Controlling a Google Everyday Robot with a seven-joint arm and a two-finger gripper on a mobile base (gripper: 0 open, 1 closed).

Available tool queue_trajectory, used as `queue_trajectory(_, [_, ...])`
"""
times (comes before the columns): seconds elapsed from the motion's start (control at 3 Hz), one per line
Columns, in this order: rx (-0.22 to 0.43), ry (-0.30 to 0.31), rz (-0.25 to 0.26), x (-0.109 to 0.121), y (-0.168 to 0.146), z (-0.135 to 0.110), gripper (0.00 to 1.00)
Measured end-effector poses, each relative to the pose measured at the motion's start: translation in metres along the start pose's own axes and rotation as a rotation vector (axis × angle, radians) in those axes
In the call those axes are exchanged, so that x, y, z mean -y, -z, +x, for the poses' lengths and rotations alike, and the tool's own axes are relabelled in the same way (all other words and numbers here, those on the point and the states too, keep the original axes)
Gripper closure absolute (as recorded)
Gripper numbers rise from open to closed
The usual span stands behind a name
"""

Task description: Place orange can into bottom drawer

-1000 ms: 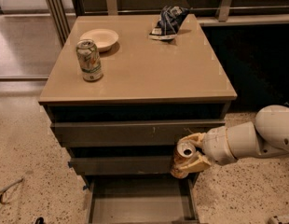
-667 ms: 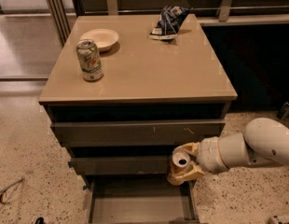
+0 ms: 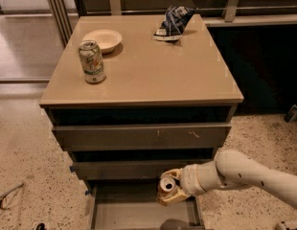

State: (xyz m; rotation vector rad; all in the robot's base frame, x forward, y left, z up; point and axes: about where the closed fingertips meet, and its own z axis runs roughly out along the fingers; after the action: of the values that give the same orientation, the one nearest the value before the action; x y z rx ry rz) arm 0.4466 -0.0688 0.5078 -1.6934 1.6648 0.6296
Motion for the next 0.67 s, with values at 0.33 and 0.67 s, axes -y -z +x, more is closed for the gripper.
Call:
queue_trajectory(0.33, [-0.001,0.002,0.0,0.0,0.001,-0.001,1.0])
queue_trajectory(0.67, [-0.031,0.027,0.011,-0.003,-0.024,0.019,1.0])
